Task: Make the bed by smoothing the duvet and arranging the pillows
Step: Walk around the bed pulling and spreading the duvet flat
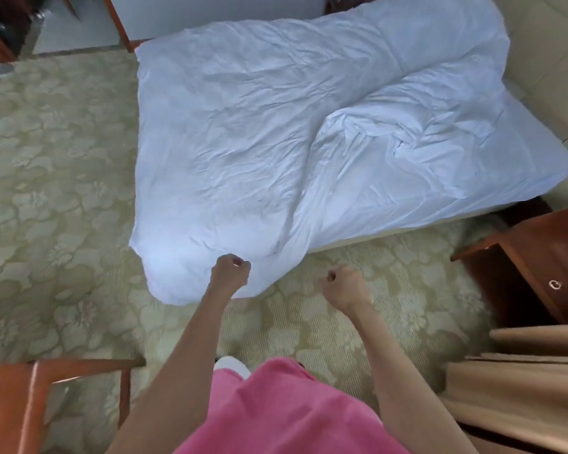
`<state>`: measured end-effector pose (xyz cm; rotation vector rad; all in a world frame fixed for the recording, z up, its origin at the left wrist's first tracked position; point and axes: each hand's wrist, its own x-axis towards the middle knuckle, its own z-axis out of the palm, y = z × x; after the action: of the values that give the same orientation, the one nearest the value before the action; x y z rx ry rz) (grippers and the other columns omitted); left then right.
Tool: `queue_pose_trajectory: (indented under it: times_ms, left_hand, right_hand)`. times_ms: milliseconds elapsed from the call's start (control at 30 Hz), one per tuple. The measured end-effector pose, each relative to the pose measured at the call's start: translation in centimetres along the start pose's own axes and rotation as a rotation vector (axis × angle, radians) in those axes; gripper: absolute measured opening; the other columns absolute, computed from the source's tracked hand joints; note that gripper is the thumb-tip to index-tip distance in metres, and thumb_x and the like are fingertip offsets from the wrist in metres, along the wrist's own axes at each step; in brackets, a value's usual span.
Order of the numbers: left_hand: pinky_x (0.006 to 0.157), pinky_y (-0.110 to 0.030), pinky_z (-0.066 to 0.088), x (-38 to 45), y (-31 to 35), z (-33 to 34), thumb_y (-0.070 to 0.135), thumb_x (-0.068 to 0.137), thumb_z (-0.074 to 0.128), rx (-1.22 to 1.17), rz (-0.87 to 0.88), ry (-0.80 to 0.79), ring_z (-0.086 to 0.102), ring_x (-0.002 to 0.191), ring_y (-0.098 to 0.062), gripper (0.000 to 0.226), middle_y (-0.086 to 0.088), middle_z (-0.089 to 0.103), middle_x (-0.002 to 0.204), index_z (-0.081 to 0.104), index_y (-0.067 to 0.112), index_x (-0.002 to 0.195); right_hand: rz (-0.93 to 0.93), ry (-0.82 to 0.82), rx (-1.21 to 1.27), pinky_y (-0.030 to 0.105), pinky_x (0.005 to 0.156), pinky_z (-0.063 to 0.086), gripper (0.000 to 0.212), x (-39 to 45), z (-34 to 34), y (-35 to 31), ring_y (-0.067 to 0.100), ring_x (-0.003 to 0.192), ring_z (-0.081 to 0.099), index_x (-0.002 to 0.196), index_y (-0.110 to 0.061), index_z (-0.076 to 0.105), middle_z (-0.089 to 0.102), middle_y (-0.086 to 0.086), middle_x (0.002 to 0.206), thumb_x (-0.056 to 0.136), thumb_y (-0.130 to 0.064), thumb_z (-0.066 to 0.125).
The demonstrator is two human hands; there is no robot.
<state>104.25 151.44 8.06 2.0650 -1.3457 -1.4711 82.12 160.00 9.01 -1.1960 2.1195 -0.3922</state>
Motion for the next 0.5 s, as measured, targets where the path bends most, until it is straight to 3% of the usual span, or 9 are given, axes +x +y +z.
queue_pose_trajectory:
  times_ms: [100, 500]
  left_hand:
    - [0.06, -0.026, 0.047, -0.4, 2.9, 3.5, 0.015, 0.089, 0.054, 0.079, 0.032, -0.15, 0.065, 0.069, -0.023, 0.017, -0.009, 0.068, 0.08, 0.064, 0.003, 0.097]
    - [0.058, -0.025, 0.048, 5.8, 14.5, 15.6, 0.013, 0.089, 0.054, 0.212, 0.154, -0.238, 0.067, 0.061, -0.021, 0.013, -0.008, 0.071, 0.076, 0.063, 0.004, 0.094]
  right_hand:
    - [0.056, 0.047, 0.017, 0.026, 0.047, 0.021, 0.042, 1.1, -3.1, 2.6, 0.015, 0.047, 0.028, 0.053, -0.021, 0.027, 0.029, -0.004, 0.053, 0.081, -0.003, 0.053]
    - [0.225, 0.123, 0.022, 0.024, 0.046, 0.027, 0.035, 10.8, -13.8, 10.8, 0.017, 0.054, 0.036, 0.058, -0.021, 0.031, 0.035, -0.004, 0.058, 0.084, -0.002, 0.046]
